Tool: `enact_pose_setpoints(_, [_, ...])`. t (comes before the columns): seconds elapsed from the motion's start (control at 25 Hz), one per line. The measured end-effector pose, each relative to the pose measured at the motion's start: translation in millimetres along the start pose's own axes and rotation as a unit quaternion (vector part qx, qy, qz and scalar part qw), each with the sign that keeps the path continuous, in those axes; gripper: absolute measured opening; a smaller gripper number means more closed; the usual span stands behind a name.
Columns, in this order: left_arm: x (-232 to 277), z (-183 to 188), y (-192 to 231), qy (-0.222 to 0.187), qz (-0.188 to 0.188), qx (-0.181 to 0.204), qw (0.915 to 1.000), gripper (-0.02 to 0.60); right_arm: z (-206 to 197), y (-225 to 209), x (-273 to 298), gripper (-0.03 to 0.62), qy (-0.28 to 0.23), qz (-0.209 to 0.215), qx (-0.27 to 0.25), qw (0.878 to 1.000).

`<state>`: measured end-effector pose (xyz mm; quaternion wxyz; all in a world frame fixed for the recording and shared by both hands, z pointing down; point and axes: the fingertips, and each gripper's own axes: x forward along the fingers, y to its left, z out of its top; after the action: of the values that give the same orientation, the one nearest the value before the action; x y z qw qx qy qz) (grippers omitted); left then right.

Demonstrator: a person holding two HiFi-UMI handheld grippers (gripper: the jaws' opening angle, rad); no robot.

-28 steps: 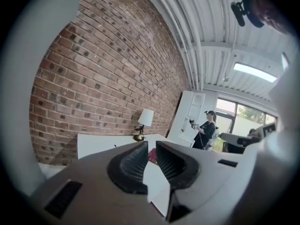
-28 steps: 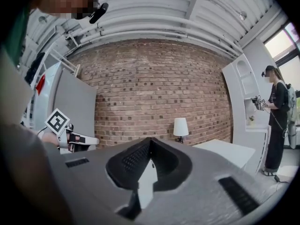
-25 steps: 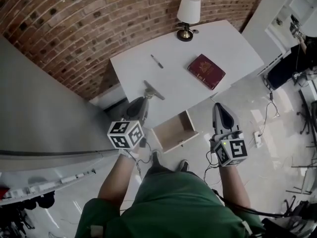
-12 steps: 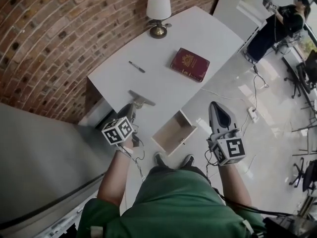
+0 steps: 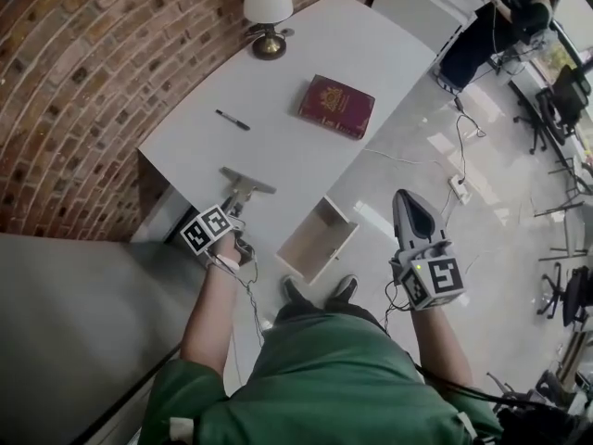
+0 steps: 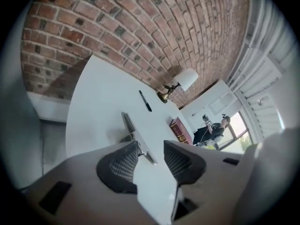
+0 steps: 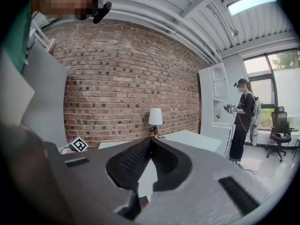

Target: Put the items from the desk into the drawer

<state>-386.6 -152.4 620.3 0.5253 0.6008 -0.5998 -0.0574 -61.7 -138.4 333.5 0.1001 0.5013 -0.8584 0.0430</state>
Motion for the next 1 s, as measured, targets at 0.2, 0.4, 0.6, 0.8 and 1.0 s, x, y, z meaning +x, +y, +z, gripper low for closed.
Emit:
enact_pose_setpoints(0.2, [15, -10, 12, 0.011, 0.000, -0.046, 0.9989, 0.160, -8, -3, 0, 0.003, 0.011, -0.004, 0.007, 1.000])
enact_pose_setpoints(0.4, [27, -8, 22, 0.006, 0.006, -0.079, 0.9969, 0.161, -15, -3, 1, 0.003, 0.020, -0.005, 0.014, 1.000])
enact_pose_setpoints(0.6, [48, -5, 28, 0.009, 0.004, -0.101, 0.9949, 0.161, -24, -7, 1, 0.003, 0.028, -0.011, 0.019, 0.999])
enact_pose_setpoints(0.8, [58, -5, 27, 0.015, 0.004, -0.104, 0.9944, 0.059, -31, -14, -8, 0.003, 0.033, -0.022, 0.026, 0.999])
enact_pose_setpoints(1.0, [65, -5, 29, 0.020, 0.016, -0.108, 0.9938, 0.037, -35, -17, -17, 0.003, 0.030, -0.025, 0.037, 0.999])
